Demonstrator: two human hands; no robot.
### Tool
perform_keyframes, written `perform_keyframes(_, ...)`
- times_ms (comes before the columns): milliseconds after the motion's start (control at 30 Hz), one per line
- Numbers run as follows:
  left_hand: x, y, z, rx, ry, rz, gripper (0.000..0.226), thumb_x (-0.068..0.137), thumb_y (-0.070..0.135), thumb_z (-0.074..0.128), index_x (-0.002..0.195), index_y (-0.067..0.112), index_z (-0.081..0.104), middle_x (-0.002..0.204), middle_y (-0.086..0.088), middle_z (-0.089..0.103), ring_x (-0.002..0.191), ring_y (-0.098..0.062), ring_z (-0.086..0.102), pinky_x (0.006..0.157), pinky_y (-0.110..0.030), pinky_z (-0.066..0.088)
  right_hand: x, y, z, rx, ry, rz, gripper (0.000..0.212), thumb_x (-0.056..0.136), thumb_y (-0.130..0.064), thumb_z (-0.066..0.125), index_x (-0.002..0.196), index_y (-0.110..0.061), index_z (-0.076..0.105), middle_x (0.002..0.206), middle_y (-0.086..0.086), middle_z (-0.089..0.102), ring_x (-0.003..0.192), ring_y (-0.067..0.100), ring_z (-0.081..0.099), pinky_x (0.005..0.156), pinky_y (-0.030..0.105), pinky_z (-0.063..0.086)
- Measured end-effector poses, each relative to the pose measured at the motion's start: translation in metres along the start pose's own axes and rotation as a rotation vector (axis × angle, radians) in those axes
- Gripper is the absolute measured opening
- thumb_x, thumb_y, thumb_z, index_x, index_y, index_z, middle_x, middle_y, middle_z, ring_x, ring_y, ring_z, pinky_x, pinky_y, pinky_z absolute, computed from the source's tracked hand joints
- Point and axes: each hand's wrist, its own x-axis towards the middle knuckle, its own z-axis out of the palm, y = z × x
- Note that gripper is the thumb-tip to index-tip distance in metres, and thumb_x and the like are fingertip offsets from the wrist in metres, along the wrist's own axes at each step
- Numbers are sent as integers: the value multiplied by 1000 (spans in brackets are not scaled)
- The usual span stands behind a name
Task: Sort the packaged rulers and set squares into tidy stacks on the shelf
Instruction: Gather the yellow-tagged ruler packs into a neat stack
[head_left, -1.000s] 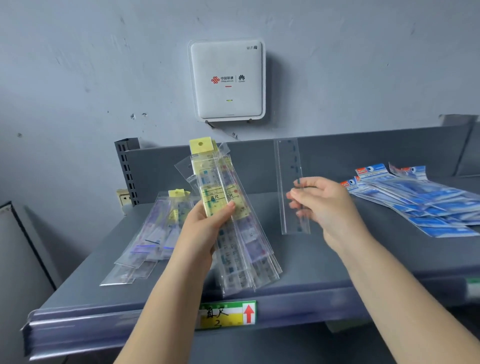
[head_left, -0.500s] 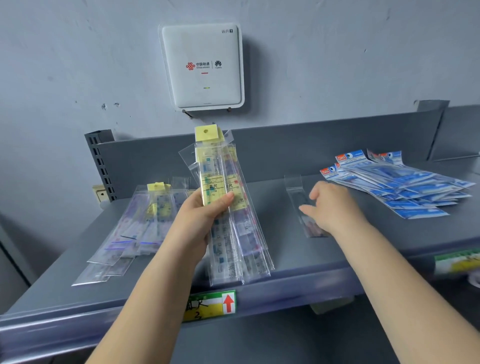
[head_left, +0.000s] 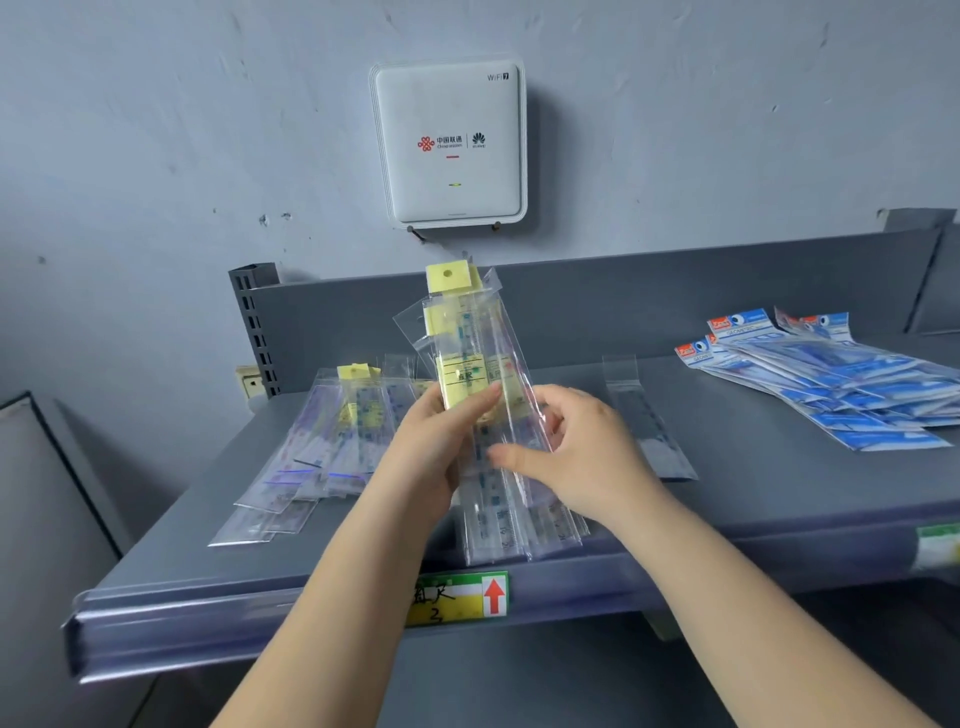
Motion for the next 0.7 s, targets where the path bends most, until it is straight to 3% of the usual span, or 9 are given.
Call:
perform_keyframes(67,-2,2,-2,-12,-45,-62,20,90,10,56,110,11,60,91,-7,69,62,-15,64,47,-23,49,2,3,-1,49,-11,-17,42,79,-42,69,119,-33,59,78,-3,59,65,10,52,53,24,43)
perform_keyframes(133,-4,2,-2,-33,-106,-91,24,91,4,50,111,13,60,86,-4,69,60,-14,65,47,-24,49,5,9,1,121,-10,-12,28,81,-38,68,108,-36,64,75,15,66,61,27,58,58,39,52)
perform_keyframes(167,-5,2,-3,-31,-129,-89,28,90,0,49,111,14,60,85,-3,70,60,-13,65,46,-23,49,7,13,1,155,-2,-3,27,82,-35,68,109,-34,65,75,16,66,61,26,59,60,41,53)
perform_keyframes(233,-7,2,-3,-7,-152,-62,34,87,-8,50,113,13,59,84,-3,71,62,-12,67,47,-21,50,9,19,-2,211,20,27,39,82,-32,69,120,-22,62,70,7,68,61,13,59,56,29,48)
perform_keyframes(300,-7,0,-2,24,-156,-18,37,83,-14,52,110,11,58,83,-3,72,66,-12,69,49,-21,51,10,24,-5,251,39,74,41,82,-31,70,118,-16,58,73,-2,70,62,5,59,58,20,42)
perform_keyframes(467,-4,-4,0,77,-131,53,40,81,-14,57,110,13,58,91,-3,73,80,-15,70,61,-25,56,11,31,-18,333,22,93,16,81,-23,71,89,-15,60,70,-1,70,56,5,56,62,26,47)
perform_keyframes(567,-2,-5,1,58,-120,45,43,80,-15,57,114,11,57,96,-7,73,84,-19,71,73,-34,58,14,41,-37,424,90,121,11,81,-10,69,78,-13,60,62,3,64,45,1,50,50,17,43)
perform_keyframes(700,1,-5,1,54,-107,40,45,79,-16,58,117,8,55,96,-8,73,82,-19,72,64,-29,58,16,54,-61,493,134,196,10,82,-2,66,77,-8,60,55,4,60,40,2,47,42,11,39)
